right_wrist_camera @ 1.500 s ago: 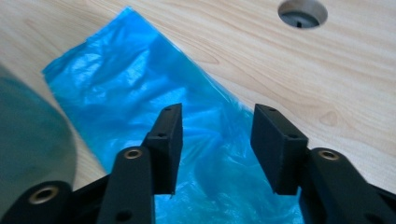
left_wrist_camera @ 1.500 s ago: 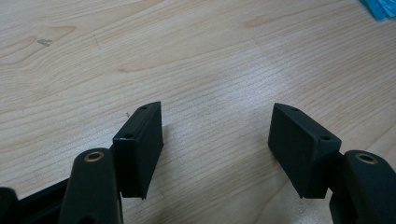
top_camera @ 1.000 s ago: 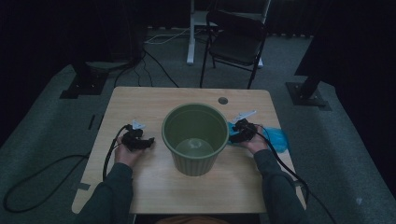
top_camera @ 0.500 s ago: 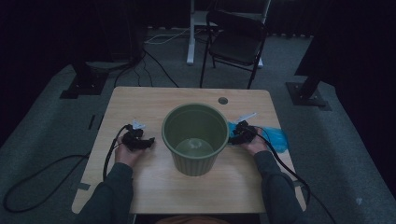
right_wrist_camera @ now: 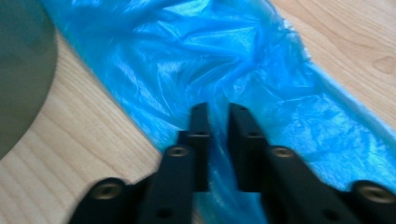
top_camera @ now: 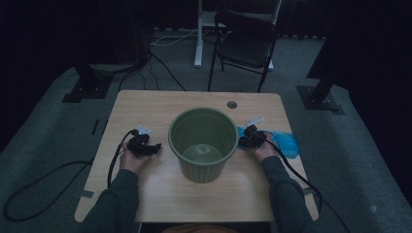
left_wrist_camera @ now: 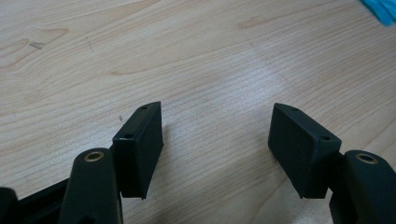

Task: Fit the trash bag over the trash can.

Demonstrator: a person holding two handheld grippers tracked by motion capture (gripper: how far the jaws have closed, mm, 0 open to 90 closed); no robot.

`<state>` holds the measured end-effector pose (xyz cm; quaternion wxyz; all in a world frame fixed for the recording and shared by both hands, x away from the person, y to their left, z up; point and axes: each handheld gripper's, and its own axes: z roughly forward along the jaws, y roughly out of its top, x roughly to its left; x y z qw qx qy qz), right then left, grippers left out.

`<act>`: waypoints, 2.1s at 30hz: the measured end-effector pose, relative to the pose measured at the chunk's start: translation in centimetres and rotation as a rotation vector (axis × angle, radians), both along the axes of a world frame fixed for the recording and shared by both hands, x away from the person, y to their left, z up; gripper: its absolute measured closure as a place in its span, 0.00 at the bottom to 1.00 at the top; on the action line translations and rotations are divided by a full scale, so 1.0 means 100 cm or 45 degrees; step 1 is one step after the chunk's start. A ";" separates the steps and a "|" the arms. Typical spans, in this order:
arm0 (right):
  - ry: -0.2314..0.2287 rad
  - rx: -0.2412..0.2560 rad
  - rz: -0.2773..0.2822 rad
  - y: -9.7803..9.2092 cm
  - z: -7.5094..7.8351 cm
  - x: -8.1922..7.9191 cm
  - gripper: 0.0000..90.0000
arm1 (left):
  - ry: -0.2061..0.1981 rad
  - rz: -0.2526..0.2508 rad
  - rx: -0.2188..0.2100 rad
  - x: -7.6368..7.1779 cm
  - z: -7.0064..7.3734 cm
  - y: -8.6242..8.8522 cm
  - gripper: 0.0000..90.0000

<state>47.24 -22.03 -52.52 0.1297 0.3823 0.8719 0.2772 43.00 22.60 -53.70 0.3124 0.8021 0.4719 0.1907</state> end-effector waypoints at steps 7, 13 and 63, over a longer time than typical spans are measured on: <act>0.017 -0.002 -0.037 -0.004 0.001 0.004 1.00 | 0.001 -0.004 -0.002 0.000 0.000 0.000 0.39; -0.014 0.051 -0.069 -0.012 0.013 0.002 1.00 | 0.002 -0.003 0.000 0.000 0.000 -0.001 0.39; -0.348 0.327 0.130 -0.012 0.189 -0.023 1.00 | 0.001 -0.014 -0.001 0.001 0.000 -0.002 0.39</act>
